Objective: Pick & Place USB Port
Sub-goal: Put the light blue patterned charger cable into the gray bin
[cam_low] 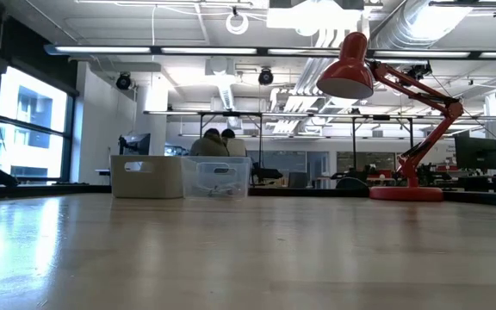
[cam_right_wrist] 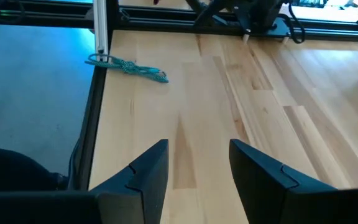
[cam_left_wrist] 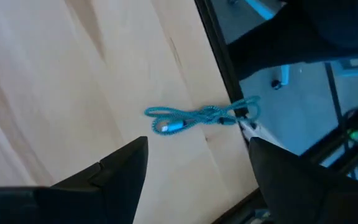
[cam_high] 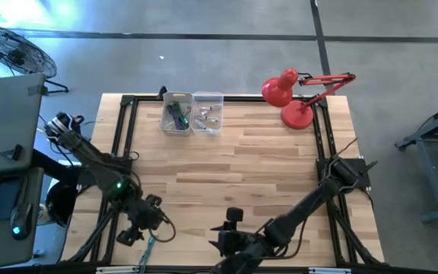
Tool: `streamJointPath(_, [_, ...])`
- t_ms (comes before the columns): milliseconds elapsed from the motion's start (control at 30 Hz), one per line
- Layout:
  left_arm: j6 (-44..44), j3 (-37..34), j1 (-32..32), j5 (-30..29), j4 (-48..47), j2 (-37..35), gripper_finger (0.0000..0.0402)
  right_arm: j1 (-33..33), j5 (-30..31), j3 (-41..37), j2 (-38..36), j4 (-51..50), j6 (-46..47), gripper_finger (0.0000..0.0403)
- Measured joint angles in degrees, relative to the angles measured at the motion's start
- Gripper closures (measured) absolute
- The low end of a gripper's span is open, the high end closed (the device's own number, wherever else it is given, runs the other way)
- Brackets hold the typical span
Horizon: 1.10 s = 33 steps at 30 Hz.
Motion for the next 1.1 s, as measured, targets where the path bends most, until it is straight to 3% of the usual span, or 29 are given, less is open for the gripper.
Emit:
streamJointPath(433, [-27.0, 0.0, -10.1, -11.7, 8.9, 8.6, 0.0126, 2.6, -1.1, 0.0, 0.0, -0.9, -0.1, 0.0242])
streamJointPath(800, [-40.6, 0.1, -11.9, -13.6, 18.9, 15.2, 0.0126, 2.8, -4.9, 0.0, 0.0, -4.2, -2.8, 0.0242])
streamJointPath(1100, [-49.4, 0.1, -11.9, -13.6, 14.9, 15.6, 0.0126, 2.8, -9.3, 0.0, 0.0, -4.3, -11.3, 0.0242])
